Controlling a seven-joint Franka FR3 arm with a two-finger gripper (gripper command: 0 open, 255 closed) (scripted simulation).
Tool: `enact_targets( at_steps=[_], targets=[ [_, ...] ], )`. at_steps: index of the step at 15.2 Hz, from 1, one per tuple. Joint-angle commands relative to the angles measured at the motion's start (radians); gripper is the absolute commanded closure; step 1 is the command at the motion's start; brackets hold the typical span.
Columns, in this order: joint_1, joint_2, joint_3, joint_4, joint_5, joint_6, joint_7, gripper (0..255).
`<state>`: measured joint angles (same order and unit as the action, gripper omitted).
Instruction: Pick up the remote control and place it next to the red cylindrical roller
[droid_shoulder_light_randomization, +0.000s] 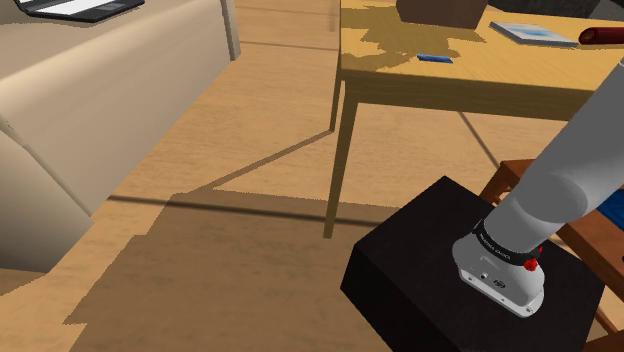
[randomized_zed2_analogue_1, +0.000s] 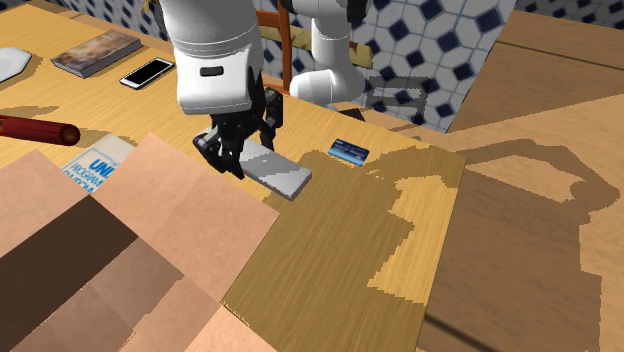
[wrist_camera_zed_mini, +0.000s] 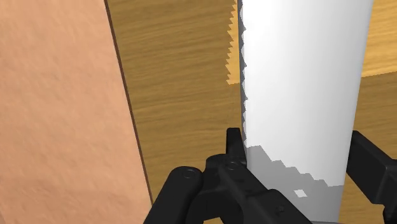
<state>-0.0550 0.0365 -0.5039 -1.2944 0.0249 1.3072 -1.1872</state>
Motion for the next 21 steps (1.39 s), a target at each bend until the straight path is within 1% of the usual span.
enact_targets(
  at_steps=[1, 6, 11, 16, 21],
  targets=[
    [-0.016, -0.034, -0.016, -0.033, -0.018, 0.002, -0.038, 255],
    [-0.05, -0.134, -0.052, -0.131, -0.073, 0.017, -0.117, 255],
    [-0.092, -0.204, -0.097, -0.19, -0.119, 0.02, -0.21, 255],
    [-0.134, -0.245, -0.158, -0.214, -0.156, 0.018, -0.317, 255],
    [-0.175, -0.255, -0.235, -0.207, -0.178, 0.014, -0.441, 255]
  ],
)
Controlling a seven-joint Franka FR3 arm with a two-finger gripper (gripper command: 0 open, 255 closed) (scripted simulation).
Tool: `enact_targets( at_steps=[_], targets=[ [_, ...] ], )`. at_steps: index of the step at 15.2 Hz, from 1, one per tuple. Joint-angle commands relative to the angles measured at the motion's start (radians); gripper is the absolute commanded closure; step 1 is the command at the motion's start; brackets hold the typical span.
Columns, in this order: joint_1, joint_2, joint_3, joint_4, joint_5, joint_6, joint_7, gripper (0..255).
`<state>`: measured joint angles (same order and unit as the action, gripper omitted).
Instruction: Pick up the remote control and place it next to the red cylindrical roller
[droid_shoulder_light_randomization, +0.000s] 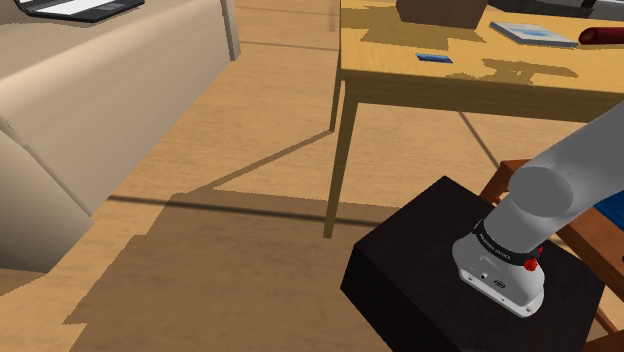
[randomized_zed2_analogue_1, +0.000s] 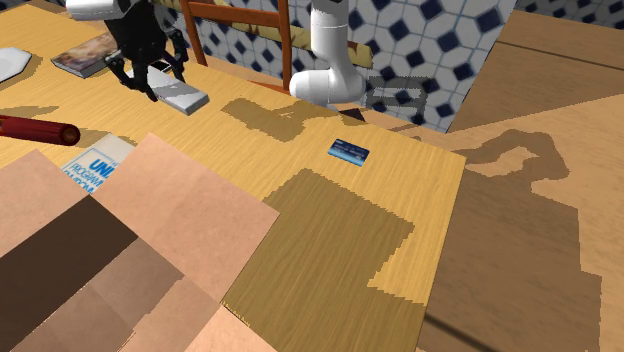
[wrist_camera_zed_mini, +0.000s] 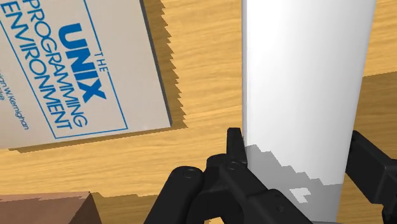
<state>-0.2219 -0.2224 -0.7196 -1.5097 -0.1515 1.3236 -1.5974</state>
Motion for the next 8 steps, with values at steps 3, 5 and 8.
enact_targets(
  at_steps=[3, 5, 8],
  targets=[
    [-0.031, 0.017, -0.078, 0.028, -0.004, -0.004, -0.114, 255],
    [-0.047, 0.034, -0.123, 0.047, 0.002, -0.004, -0.175, 255],
    [-0.072, 0.079, -0.201, 0.087, 0.027, -0.005, -0.276, 255]
  ],
)
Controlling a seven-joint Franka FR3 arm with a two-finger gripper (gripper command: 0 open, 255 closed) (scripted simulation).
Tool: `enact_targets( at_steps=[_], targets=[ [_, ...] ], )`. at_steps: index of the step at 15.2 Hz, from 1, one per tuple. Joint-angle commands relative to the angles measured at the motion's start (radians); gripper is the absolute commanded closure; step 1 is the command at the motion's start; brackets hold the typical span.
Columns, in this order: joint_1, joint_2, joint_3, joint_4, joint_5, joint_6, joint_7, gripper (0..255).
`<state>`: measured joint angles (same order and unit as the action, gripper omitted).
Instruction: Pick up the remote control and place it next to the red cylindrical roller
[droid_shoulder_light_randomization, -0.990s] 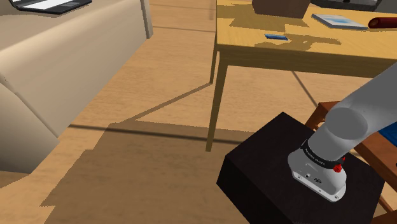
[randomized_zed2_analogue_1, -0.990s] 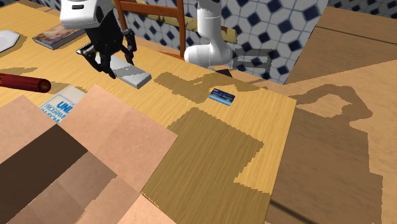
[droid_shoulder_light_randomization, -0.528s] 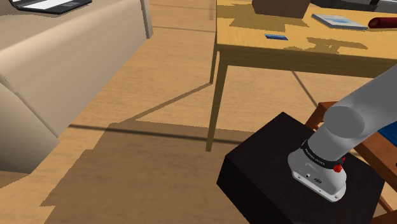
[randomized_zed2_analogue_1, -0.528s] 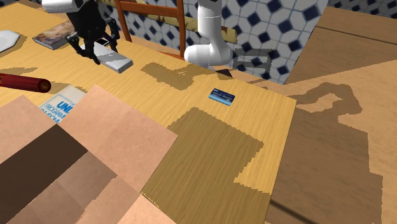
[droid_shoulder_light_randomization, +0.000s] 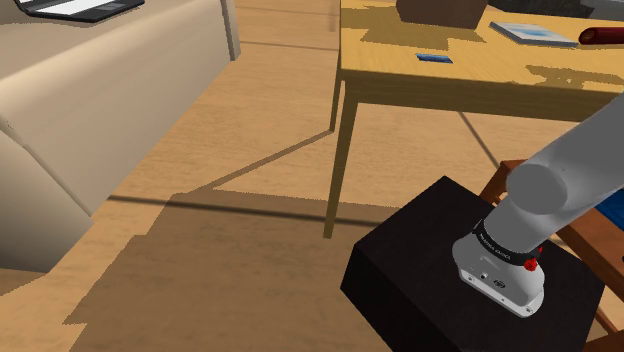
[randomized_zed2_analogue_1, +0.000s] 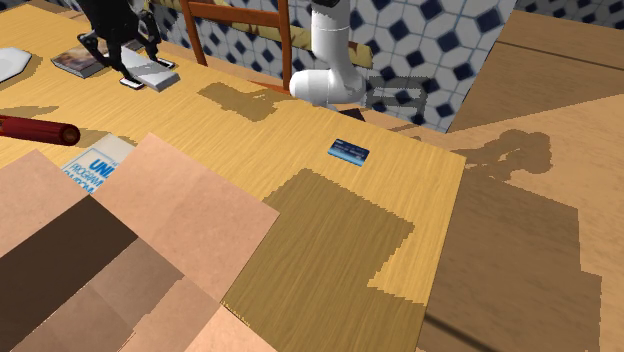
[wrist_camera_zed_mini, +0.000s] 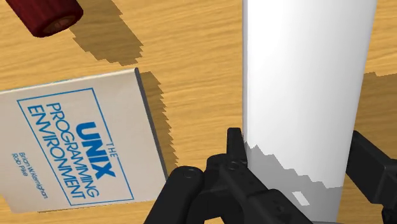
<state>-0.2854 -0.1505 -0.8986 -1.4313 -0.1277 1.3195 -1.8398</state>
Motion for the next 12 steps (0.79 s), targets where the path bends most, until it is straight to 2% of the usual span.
enact_targets(
  at_steps=[1, 4, 7, 12],
  targets=[
    [-0.019, 0.028, -0.051, 0.025, 0.017, -0.002, -0.071, 255],
    [-0.06, 0.116, -0.15, 0.083, 0.086, -0.006, -0.199, 255],
    [-0.138, 0.224, -0.223, 0.146, 0.183, -0.018, -0.326, 255],
    [-0.093, 0.131, -0.189, 0.019, 0.099, 0.067, -0.266, 255]
  ],
)
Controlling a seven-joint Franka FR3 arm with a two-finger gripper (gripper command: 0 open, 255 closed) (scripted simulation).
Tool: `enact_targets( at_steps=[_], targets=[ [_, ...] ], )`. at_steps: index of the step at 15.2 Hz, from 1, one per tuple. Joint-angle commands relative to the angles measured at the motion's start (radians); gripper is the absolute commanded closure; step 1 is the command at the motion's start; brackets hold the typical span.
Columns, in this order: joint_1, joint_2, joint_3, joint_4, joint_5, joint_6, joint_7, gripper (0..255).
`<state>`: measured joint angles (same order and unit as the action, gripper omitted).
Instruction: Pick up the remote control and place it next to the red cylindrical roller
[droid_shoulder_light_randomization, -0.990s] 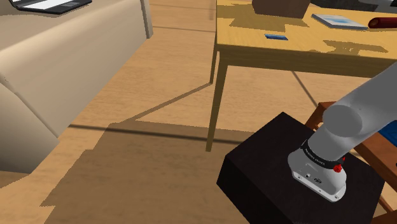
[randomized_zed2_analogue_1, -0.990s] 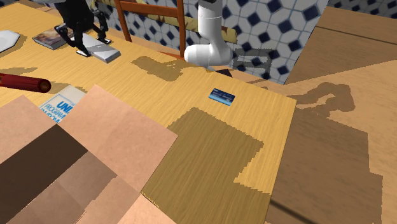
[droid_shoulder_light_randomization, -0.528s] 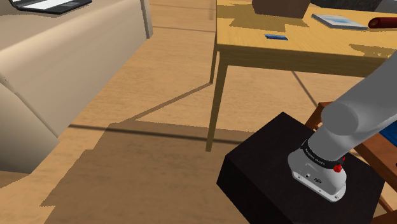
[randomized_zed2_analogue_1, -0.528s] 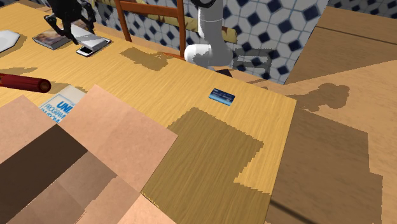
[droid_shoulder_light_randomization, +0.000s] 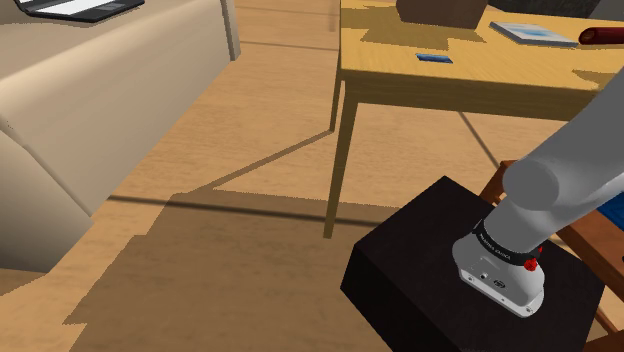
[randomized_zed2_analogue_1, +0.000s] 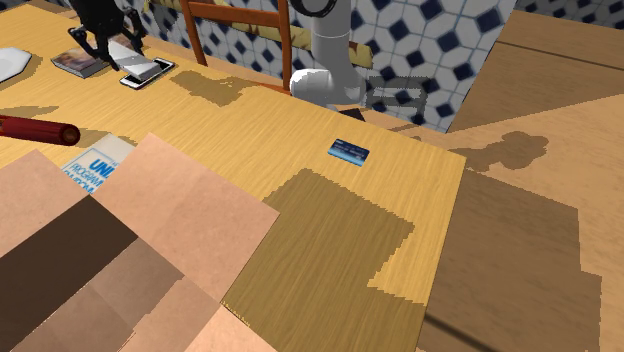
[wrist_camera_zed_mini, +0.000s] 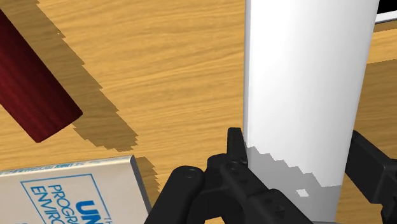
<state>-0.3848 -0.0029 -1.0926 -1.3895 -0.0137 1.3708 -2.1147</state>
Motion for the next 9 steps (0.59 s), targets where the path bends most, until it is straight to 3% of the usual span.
enact_targets(
  at_steps=[1, 9],
  targets=[
    [0.012, -0.032, 0.012, -0.046, -0.029, 0.031, 0.02, 255],
    [0.023, -0.124, 0.056, -0.21, -0.105, 0.146, 0.08, 255]
  ],
)
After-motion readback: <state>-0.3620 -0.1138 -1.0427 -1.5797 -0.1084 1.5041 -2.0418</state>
